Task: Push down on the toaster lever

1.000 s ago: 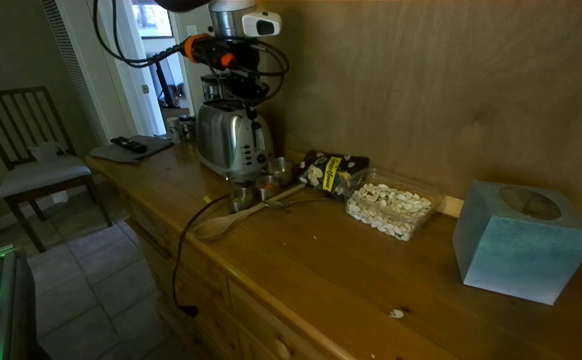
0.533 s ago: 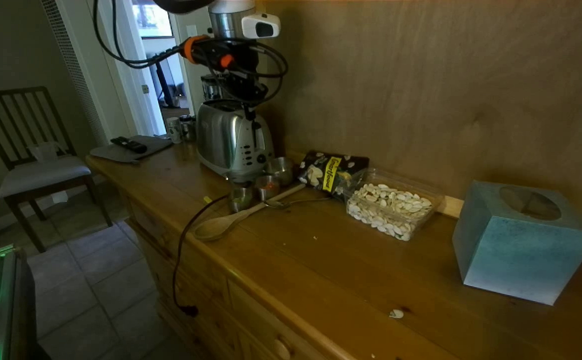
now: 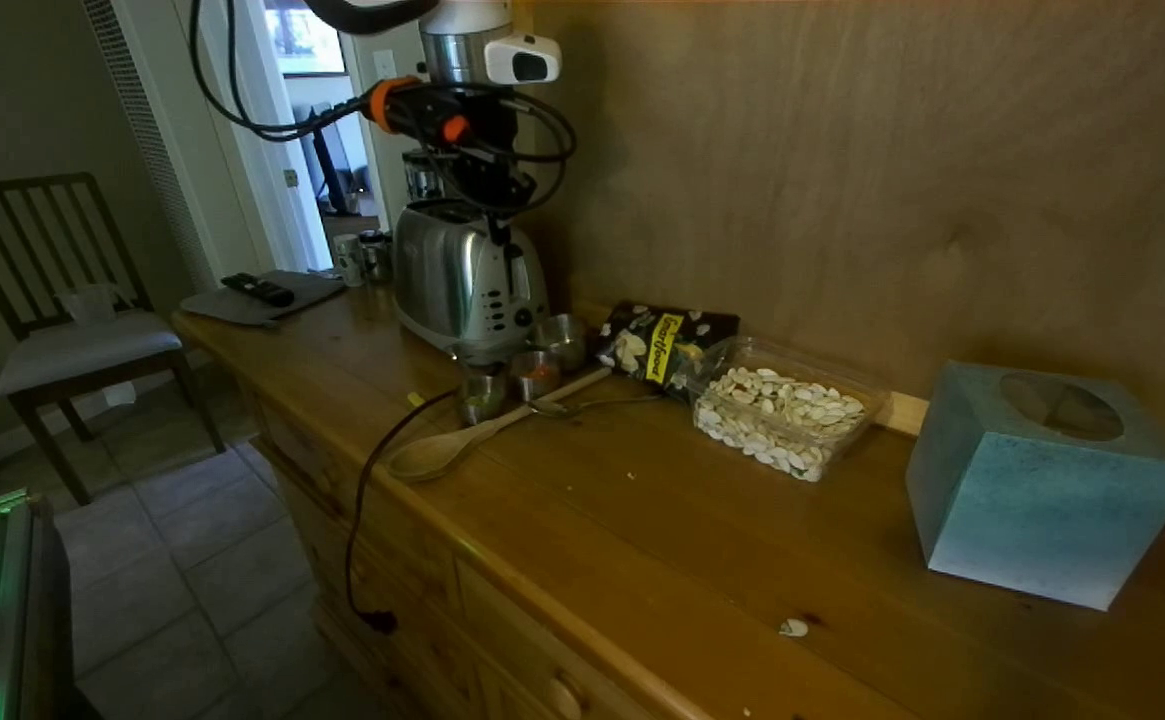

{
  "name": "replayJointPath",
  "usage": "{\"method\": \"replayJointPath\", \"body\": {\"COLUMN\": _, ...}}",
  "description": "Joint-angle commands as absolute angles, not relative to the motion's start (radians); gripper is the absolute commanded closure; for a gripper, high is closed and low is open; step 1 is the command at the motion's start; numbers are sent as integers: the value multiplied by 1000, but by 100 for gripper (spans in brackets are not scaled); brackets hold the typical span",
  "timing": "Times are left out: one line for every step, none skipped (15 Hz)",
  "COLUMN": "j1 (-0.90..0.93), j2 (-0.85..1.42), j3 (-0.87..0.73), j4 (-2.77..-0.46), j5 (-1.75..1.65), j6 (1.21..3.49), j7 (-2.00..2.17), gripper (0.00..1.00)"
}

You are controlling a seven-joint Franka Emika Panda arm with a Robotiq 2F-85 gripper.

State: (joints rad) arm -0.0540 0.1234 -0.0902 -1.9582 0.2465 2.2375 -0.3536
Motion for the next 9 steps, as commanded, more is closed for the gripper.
{"method": "replayJointPath", "body": {"j1": -79, "j2": 158, "j3": -69, "j4": -1923, "j5": 274, "j6": 2246, "j7": -382, "gripper": 100}}
{"method": "replayJointPath", "body": {"j1": -79, "j2": 162, "j3": -67, "j4": -1919, "j5": 276, "j6": 2249, "j7": -382, "gripper": 100}}
{"method": "replayJointPath", "body": {"j1": -79, "j2": 167, "j3": -64, "j4": -1915, "j5": 278, "j6": 2248, "j7": -382, "gripper": 100}}
{"method": "replayJointPath", "body": {"j1": -80, "j2": 174, "j3": -62, "j4": -1908, "j5": 277, "j6": 2252, "j7": -381, "gripper": 100}}
{"method": "replayJointPath", "body": {"j1": -81, "j2": 181, "j3": -59, "j4": -1900, "j5": 283, "j6": 2252, "j7": -381, "gripper": 100}}
{"method": "replayJointPath", "body": {"j1": -82, "j2": 190, "j3": -56, "j4": -1890, "j5": 283, "j6": 2257, "j7": -378, "gripper": 100}}
{"method": "replayJointPath", "body": {"j1": -83, "j2": 198, "j3": -53, "j4": -1879, "j5": 281, "j6": 2257, "j7": -375, "gripper": 100}}
{"method": "replayJointPath", "body": {"j1": -83, "j2": 208, "j3": -52, "j4": -1867, "j5": 276, "j6": 2257, "j7": -369, "gripper": 100}}
{"method": "replayJointPath", "body": {"j1": -84, "j2": 214, "j3": -51, "j4": -1858, "j5": 274, "j6": 2257, "j7": -366, "gripper": 100}}
